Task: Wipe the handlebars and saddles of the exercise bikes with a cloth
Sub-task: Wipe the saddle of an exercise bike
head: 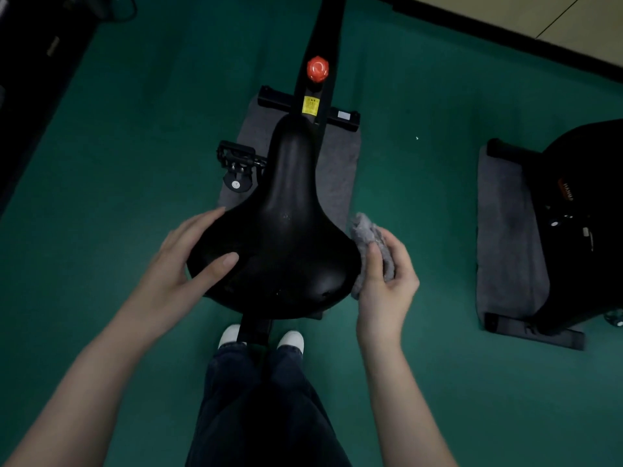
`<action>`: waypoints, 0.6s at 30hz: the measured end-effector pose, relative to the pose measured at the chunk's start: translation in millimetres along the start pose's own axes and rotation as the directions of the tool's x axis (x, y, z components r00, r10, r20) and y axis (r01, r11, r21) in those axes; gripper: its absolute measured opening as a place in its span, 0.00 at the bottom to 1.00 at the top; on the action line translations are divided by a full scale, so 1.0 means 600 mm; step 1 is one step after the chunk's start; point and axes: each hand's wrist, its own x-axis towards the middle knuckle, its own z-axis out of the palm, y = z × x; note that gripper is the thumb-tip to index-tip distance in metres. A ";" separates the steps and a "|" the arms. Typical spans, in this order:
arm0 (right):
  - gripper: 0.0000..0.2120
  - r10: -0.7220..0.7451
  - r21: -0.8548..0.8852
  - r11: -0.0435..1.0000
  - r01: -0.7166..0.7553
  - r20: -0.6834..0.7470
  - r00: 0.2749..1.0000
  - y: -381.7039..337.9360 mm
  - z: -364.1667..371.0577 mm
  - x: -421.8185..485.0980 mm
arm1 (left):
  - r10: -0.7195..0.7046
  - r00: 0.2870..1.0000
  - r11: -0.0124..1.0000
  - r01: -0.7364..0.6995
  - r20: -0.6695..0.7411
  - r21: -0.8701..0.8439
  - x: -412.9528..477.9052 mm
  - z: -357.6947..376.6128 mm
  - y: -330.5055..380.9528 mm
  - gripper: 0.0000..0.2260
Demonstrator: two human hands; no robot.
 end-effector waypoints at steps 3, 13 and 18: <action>0.12 0.014 0.049 0.999 -0.008 -0.122 0.992 0.008 0.001 -0.054 | 0.010 1.000 1.000 -0.010 0.012 0.007 -0.001 -0.003 0.001 0.26; 0.11 -0.144 -0.010 0.990 0.144 -0.027 0.989 -0.014 0.010 -0.051 | -0.007 0.999 0.999 0.008 0.036 -0.036 -0.013 -0.008 -0.001 0.34; 0.12 -0.249 -0.099 0.967 0.234 -0.180 0.952 0.012 0.034 -0.136 | -0.014 0.995 0.999 0.019 0.099 -0.048 -0.011 -0.021 -0.005 0.40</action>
